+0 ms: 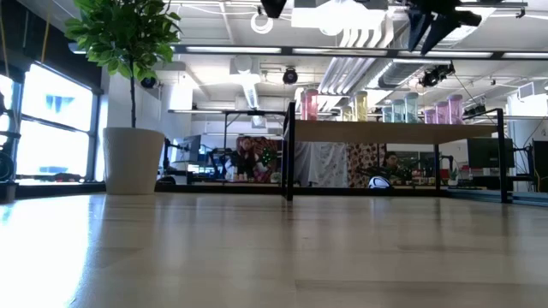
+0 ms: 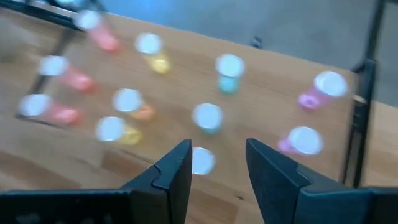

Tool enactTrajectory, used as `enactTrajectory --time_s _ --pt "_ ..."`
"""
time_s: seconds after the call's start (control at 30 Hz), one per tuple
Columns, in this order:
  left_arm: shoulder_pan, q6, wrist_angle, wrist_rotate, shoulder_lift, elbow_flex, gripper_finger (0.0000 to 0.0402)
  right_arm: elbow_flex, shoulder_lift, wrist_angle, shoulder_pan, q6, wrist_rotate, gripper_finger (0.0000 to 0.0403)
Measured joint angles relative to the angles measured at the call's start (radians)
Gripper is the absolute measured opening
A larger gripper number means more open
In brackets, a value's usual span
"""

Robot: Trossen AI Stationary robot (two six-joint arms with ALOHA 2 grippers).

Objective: Pick and place medicine bottles onto shelf by color
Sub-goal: Return to Home Position

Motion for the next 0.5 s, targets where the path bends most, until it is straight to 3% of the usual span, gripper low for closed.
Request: enactTrajectory --time_s 0.5 --pt "-0.104 -0.097 0.337 -0.292 -0.404 -0.559 0.0236 -0.126 -0.016 0.351 0.325 -0.071 -0.011 0.0142"
